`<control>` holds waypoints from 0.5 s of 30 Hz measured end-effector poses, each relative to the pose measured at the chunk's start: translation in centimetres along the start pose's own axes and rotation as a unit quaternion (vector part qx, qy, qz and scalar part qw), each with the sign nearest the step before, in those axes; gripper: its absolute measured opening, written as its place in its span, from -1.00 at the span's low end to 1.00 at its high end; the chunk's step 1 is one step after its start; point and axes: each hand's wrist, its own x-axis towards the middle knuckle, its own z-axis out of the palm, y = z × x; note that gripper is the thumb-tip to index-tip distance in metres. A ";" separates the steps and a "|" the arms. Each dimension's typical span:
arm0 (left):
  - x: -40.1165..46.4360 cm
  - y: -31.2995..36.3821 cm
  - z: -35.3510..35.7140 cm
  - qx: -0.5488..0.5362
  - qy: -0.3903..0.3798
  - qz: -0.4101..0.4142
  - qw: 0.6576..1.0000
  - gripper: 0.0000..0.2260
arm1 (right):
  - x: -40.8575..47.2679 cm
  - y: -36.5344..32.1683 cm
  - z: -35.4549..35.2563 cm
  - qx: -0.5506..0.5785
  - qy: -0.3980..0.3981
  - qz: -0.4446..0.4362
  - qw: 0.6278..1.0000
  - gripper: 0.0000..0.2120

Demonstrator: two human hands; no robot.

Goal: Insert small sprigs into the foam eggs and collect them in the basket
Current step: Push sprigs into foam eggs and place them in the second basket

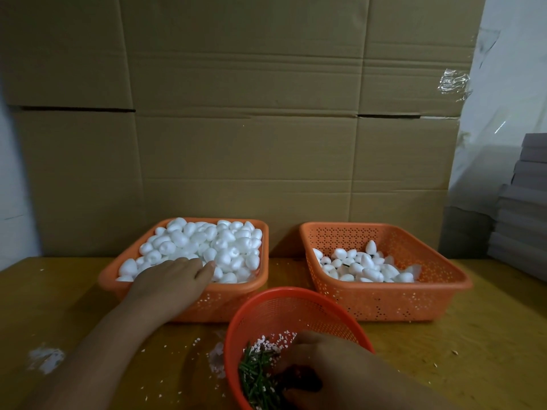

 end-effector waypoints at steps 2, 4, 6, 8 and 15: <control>0.1 0.0 -0.1 -0.017 -0.004 -0.021 1.000 -0.55 | 0.0 0.0 0.0 0.002 0.006 -0.002 1.000 -0.66; 0.1 -0.2 0.1 -0.104 0.026 -0.038 0.993 -0.68 | 0.0 0.0 0.1 0.000 0.007 -0.003 1.000 -0.65; -0.4 0.3 -0.5 -0.174 0.108 -0.065 0.977 -0.80 | 0.1 0.0 0.1 -0.002 0.007 -0.005 1.000 -0.65; -0.3 0.7 -1.1 -0.180 0.136 -0.038 0.974 -0.79 | 0.2 0.1 0.1 0.000 0.009 -0.008 1.000 -0.65; -2.7 7.0 -3.6 -0.449 0.121 0.119 0.877 -0.74 | 0.3 0.2 0.2 -0.004 0.014 -0.017 1.000 -0.66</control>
